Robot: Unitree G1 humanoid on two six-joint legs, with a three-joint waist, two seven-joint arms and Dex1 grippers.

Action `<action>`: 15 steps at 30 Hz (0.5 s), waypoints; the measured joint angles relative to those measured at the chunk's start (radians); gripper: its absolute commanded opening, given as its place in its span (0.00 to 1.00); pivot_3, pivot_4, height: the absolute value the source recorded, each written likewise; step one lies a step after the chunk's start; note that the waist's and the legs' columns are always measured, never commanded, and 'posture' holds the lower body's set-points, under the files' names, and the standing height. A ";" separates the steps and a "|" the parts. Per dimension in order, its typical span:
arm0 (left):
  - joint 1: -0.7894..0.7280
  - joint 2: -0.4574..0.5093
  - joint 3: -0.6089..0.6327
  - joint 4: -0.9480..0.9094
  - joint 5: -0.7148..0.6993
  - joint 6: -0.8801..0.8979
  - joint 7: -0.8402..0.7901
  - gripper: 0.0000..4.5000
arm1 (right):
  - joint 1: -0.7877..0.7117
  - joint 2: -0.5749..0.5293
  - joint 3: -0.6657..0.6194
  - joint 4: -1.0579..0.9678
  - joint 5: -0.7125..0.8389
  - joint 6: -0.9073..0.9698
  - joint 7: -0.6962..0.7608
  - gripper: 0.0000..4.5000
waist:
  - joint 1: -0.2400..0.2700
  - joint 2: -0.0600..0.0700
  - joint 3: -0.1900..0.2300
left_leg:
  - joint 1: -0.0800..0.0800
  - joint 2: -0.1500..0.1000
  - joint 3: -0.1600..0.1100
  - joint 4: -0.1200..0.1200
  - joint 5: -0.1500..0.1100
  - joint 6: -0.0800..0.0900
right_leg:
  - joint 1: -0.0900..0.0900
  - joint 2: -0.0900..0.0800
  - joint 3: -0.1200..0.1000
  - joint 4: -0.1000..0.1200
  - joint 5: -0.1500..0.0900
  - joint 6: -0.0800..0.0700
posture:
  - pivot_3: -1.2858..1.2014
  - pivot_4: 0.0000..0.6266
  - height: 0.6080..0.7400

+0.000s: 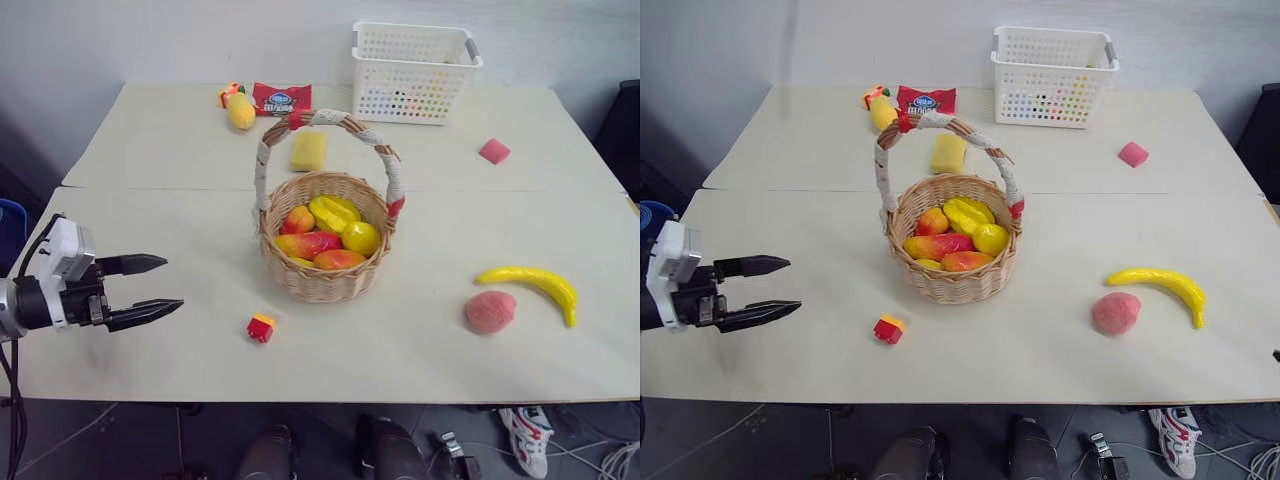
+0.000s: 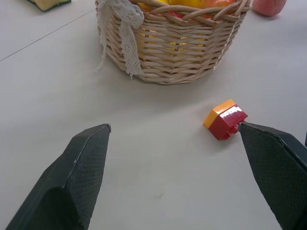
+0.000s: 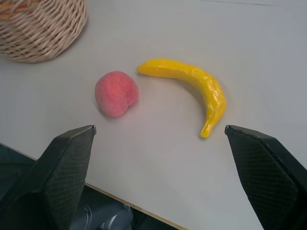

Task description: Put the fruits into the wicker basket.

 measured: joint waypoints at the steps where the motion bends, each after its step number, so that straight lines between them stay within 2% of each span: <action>1: -0.001 -0.001 -0.002 -0.001 0.000 0.000 0.000 0.99 | -0.002 0.002 0.006 -0.008 0.000 0.001 0.000 1.00 | 0.000 0.000 0.000 | 0.000 0.000 0.000 0.000 0.000 0.000 | 0.000 0.000 0.000 0.000 0.000 0.000 | 0.52 0.24 1.00; 15: -0.010 -0.002 -0.033 -0.015 0.004 -0.003 0.034 0.99 | -0.048 0.036 0.029 -0.017 -0.054 -0.023 -0.002 1.00 | 0.001 0.000 0.000 | 0.000 0.000 0.000 0.000 0.000 -0.001 | 0.000 0.001 -0.001 0.001 0.000 0.000 | 0.52 0.24 1.00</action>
